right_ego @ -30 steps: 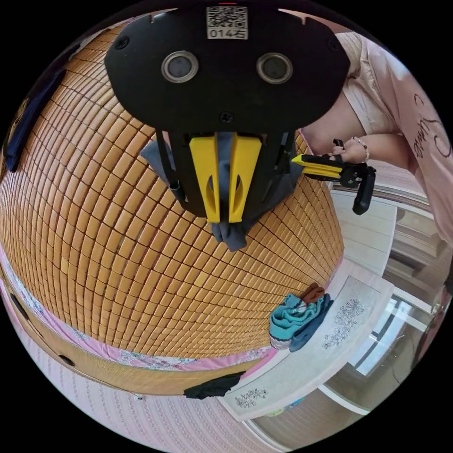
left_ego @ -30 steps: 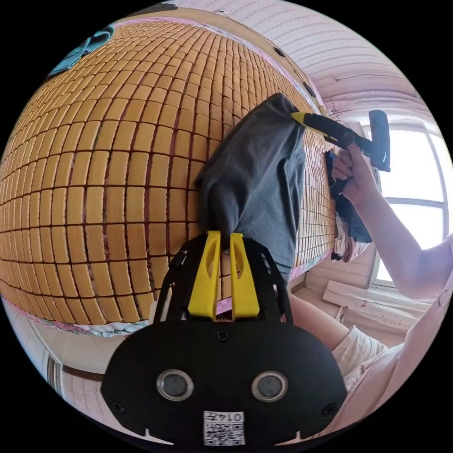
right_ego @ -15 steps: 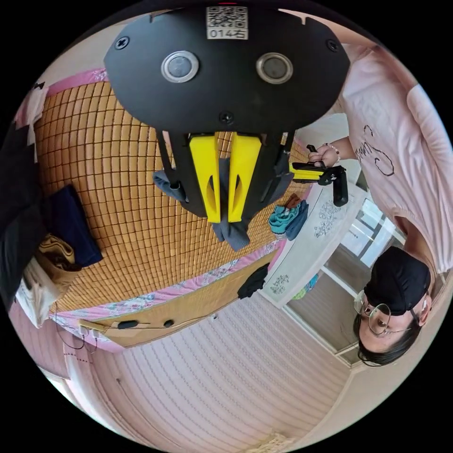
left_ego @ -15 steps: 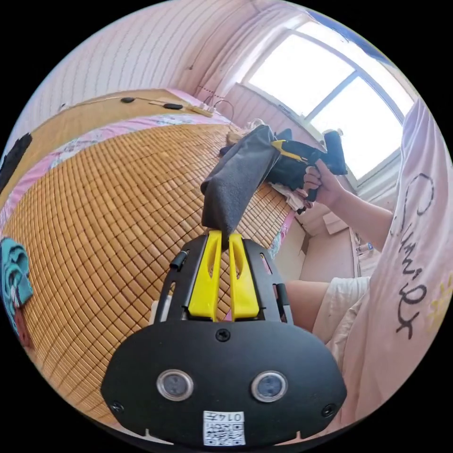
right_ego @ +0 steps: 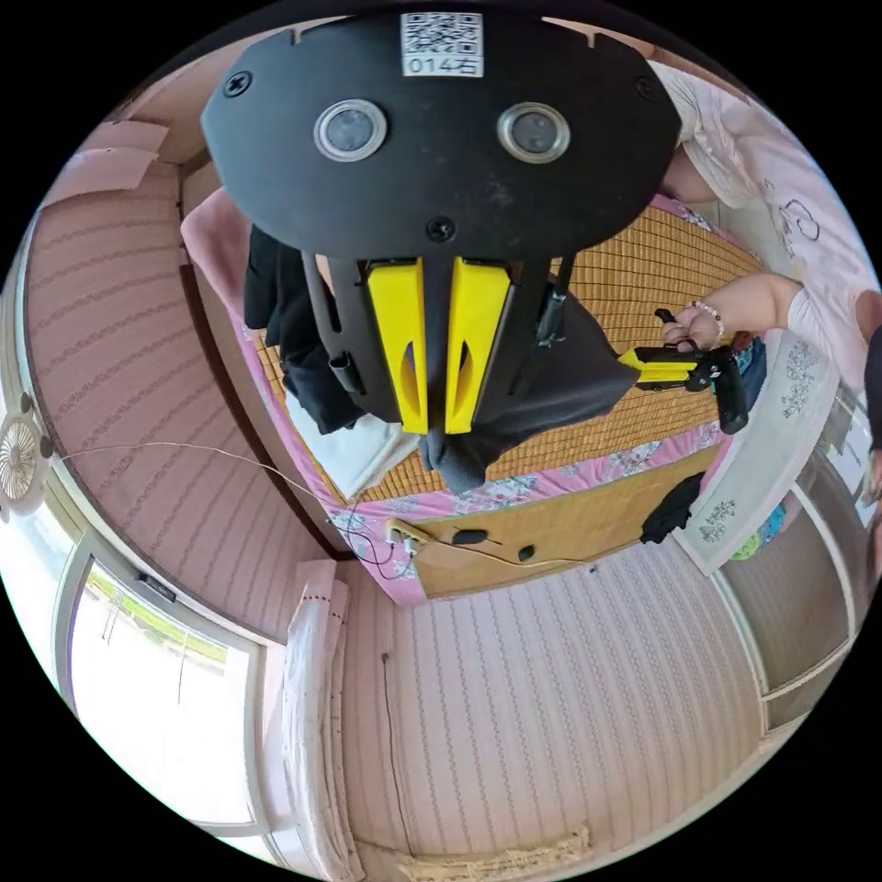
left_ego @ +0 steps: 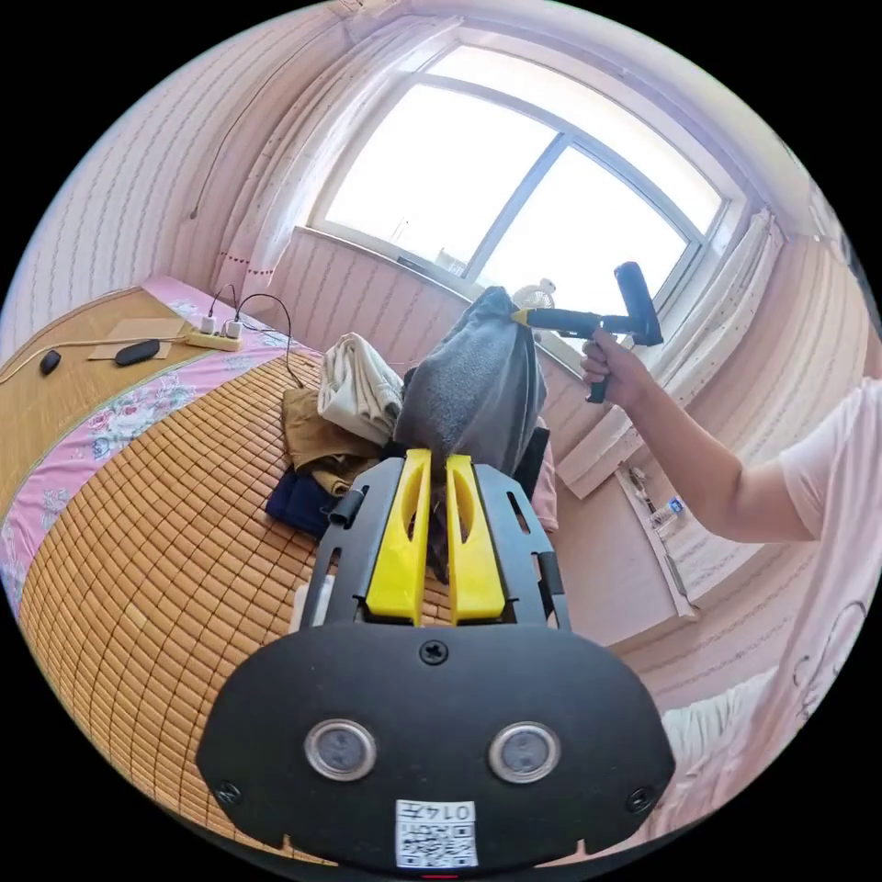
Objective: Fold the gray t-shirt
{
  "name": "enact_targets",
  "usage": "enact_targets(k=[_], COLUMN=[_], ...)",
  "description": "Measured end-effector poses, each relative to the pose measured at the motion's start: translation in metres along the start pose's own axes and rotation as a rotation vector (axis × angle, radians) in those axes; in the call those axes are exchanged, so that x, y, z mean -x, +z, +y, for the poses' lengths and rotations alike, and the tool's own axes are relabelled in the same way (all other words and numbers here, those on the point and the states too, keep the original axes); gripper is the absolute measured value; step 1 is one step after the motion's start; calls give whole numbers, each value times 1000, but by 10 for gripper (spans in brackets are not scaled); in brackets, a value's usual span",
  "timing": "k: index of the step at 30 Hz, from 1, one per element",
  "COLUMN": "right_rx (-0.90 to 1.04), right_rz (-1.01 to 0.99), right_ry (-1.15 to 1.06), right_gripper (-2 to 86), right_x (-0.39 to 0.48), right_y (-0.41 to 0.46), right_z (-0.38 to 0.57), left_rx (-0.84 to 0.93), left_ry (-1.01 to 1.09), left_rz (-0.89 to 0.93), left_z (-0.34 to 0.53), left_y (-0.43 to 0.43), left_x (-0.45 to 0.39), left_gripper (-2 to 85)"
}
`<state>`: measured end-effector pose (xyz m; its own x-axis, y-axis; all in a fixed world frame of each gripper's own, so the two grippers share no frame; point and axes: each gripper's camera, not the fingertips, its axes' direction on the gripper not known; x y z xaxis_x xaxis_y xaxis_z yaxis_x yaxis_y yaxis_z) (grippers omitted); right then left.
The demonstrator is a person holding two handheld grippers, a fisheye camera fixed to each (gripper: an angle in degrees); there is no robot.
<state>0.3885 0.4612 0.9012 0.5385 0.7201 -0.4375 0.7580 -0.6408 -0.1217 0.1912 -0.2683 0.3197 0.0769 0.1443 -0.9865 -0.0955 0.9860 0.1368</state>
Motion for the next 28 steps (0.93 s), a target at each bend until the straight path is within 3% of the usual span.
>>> enact_targets(k=[4,8,13,17,22,28], right_rx=[190,67,2,173,427,399], right_rz=[183,129,157,115,-134,-511], right_ry=[231,234,39,-92,-183,-561], right_gripper=[51,74,68,63,61,60], right_x=[-61,-56,8,100,228,452], right_y=[113,114,68,75,141,234], right_z=[-29,-17,39,128,198,178], left_rx=[159,244,204,262,238,28], left_ry=[-217,-265,-102,-145,-419,-722], left_rz=[-64,-81,-157,-284,-510,-763], left_z=[-26,-19,45,132,253,373], left_y=[98,105,-4,-97,-237,-382], left_x=[47,57,27,3,-27,-41], left_gripper=[44,54,51,48,49,56])
